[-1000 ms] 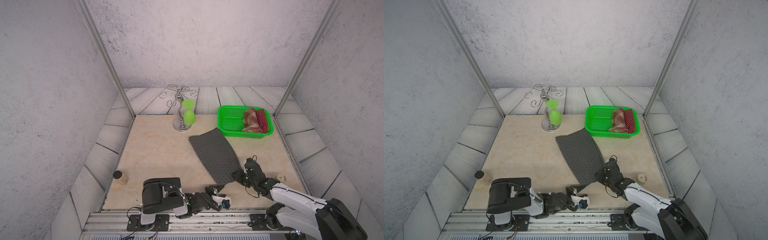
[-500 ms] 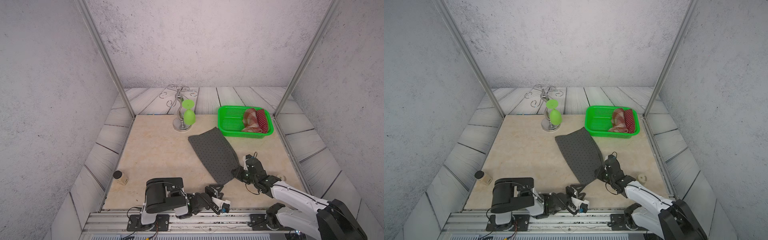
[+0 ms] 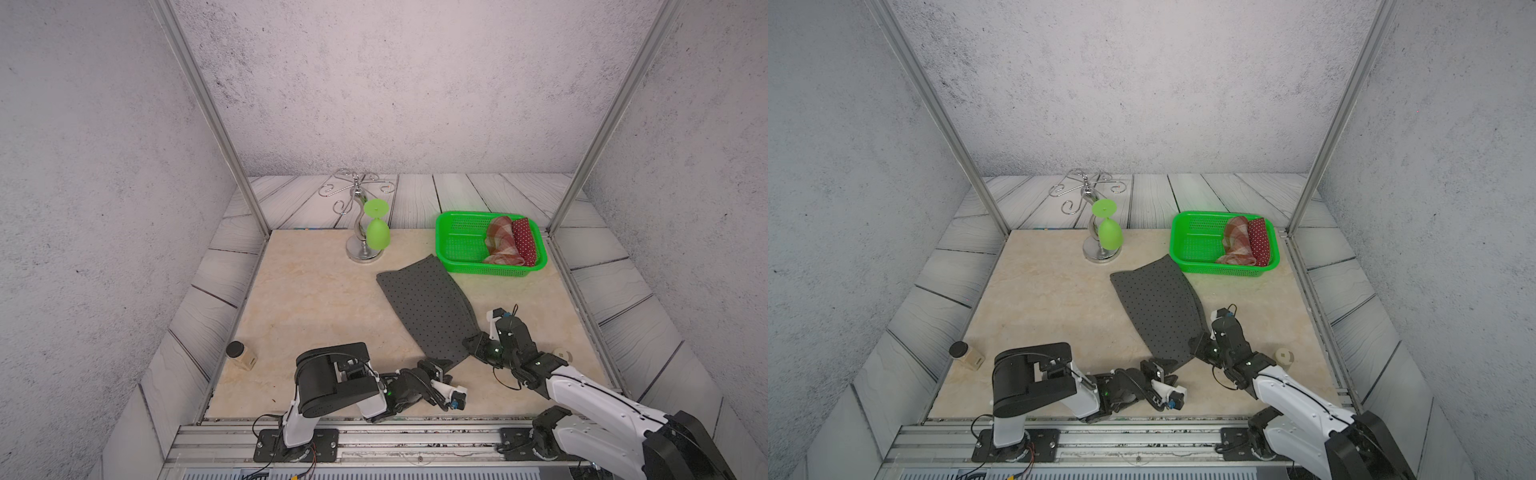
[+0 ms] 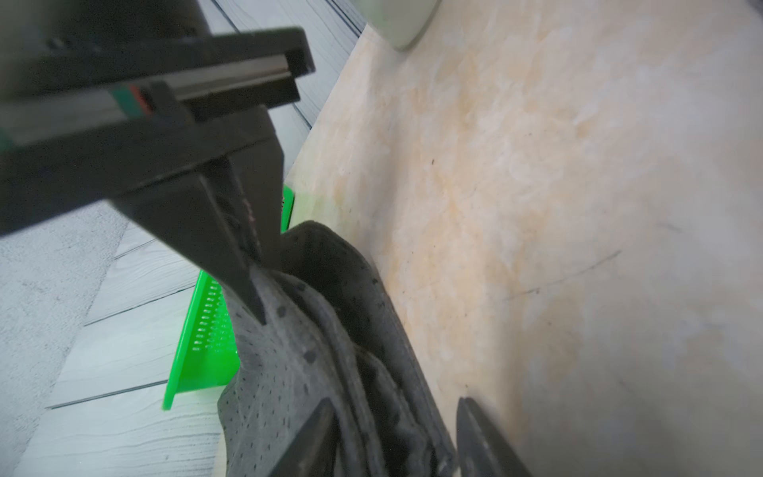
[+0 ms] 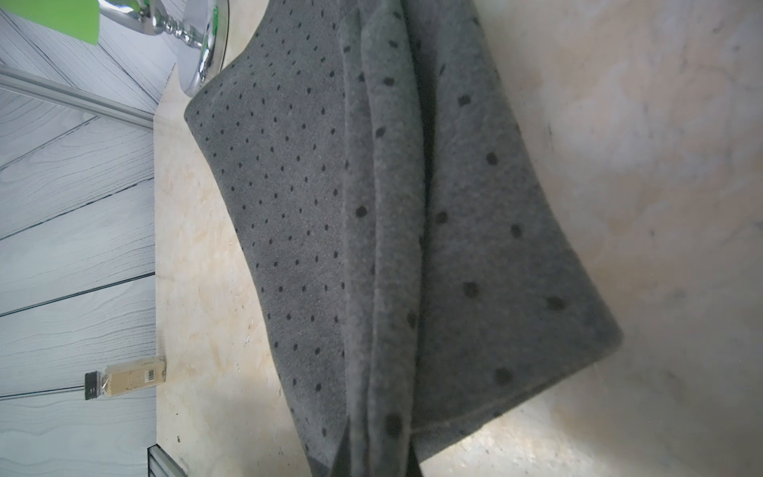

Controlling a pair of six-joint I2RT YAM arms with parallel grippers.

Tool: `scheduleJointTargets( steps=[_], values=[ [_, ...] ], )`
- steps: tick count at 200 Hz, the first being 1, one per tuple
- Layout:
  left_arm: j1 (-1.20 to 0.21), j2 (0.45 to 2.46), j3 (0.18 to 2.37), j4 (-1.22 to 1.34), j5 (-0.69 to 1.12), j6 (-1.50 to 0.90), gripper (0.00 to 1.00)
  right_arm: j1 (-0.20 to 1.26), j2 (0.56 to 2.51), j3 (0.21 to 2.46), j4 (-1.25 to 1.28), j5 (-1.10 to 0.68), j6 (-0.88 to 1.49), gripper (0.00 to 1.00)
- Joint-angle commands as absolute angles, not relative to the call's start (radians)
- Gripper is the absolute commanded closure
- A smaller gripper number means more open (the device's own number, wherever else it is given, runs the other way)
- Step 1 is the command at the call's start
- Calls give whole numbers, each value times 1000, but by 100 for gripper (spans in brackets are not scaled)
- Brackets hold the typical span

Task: Roll up the skirts
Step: Roll the skirt at the center of the board.

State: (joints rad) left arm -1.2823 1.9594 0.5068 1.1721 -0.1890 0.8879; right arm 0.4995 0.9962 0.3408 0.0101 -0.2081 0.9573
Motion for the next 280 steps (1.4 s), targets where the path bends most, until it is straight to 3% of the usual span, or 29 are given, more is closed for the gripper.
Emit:
scheduleJointTargets(
  steps=[1, 39, 89, 115, 129, 146, 168, 200, 244, 280],
  values=[
    [-1271, 2024, 503, 1101, -145, 893, 51, 493, 983, 326, -1, -215, 962, 97],
    [-1250, 2072, 533, 1073, -127, 886, 57, 490, 980, 303, 18, -211, 974, 96],
    [-1216, 2039, 556, 992, -118, 883, 100, 491, 910, 281, -24, -208, 968, 89],
    [-1197, 1960, 545, 912, -92, 831, 100, 489, 862, 283, -84, -187, 942, 77],
    [-1184, 1885, 553, 802, -37, 761, 100, 482, 841, 283, -110, -181, 929, 62],
    [-1166, 1825, 556, 730, 20, 652, 100, 477, 811, 285, -141, -180, 919, 36],
    [-1137, 1793, 559, 691, 98, 502, 100, 476, 742, 284, -195, -172, 911, 21],
    [-1080, 1810, 599, 644, 198, 270, 100, 477, 635, 288, -269, -196, 888, 16],
    [-980, 1766, 604, 672, 282, 36, 100, 477, 648, 293, -280, -237, 867, 15],
    [-847, 1806, 647, 686, 501, -172, 100, 477, 708, 295, -222, -276, 859, 15]
  ],
)
